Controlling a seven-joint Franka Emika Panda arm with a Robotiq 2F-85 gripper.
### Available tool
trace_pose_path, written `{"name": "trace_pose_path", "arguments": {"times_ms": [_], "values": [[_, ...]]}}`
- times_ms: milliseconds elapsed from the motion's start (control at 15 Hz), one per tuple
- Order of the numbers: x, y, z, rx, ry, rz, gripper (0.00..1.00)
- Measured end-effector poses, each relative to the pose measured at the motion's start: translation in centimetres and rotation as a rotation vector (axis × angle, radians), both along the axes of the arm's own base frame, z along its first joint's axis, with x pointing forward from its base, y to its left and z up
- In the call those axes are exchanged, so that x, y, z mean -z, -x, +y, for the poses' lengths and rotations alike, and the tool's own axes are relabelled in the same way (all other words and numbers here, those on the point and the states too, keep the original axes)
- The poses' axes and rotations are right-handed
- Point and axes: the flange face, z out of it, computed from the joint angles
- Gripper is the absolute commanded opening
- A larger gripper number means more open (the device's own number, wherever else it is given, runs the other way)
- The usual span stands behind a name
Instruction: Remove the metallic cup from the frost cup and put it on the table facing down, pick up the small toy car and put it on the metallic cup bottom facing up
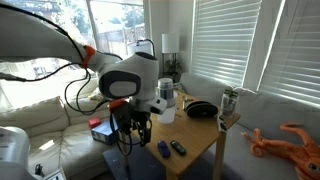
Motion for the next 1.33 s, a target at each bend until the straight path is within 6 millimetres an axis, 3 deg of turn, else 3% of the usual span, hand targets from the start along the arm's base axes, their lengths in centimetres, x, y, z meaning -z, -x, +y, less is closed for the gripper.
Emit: {"name": "trace_pose_path", "arguments": {"times_ms": [333, 467, 1000, 1133, 1333], "values": [[-0.2, -0.1, 0.1, -0.007, 0.009, -0.003, 1.00], [-1.7, -0.6, 0.6, -0.035, 0.051, -0.028, 1.00], [-16.6, -1.5, 4.3, -0.178, 0.333, -0.285, 1.00], [-18.7, -1.8, 5.3, -0.196, 0.358, -0.328, 1.00], [-19.4, -2.1, 5.8, -0.206, 0.363, -0.344, 1.00]]}}
